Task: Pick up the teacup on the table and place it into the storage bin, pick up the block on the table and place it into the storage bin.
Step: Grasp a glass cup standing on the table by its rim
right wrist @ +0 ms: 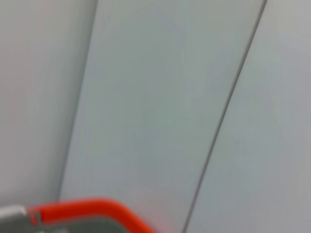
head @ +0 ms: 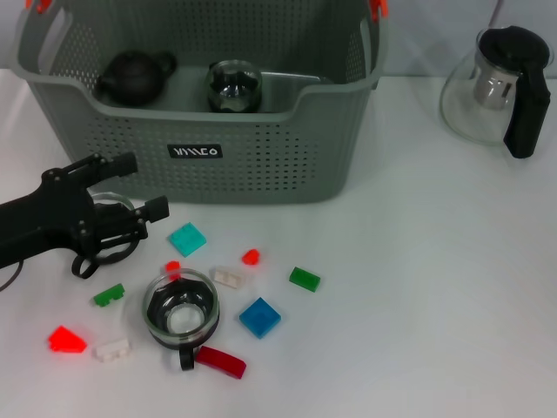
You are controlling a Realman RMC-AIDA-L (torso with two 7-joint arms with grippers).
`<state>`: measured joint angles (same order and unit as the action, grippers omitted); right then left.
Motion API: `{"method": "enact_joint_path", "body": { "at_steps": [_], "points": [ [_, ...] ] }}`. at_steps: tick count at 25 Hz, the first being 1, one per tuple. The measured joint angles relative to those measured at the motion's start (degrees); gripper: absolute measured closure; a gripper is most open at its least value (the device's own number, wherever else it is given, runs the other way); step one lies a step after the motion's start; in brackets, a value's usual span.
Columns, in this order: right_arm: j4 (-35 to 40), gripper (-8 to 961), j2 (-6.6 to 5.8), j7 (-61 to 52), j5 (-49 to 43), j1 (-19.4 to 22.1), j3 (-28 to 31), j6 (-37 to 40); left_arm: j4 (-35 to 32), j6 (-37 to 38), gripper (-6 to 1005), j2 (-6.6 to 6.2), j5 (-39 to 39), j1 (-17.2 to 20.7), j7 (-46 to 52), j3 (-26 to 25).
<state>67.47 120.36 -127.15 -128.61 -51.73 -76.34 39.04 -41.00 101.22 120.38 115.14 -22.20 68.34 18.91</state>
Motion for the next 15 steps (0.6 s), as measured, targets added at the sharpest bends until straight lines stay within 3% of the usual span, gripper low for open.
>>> {"method": "enact_joint_path", "body": {
  "at_steps": [7, 15],
  "points": [
    [17.62, 238, -0.17, 5.85, 14.23, 16.0, -5.89, 0.26, -0.08, 0.13, 225, -0.06, 0.0, -0.14, -0.35, -0.02],
    [19.61, 244, -0.1, 28.69, 39.68, 28.51, -6.42, 10.9, 0.07, 0.21, 228, 0.02, -0.16, -0.09, -1.71, -0.73]
  ]
}}
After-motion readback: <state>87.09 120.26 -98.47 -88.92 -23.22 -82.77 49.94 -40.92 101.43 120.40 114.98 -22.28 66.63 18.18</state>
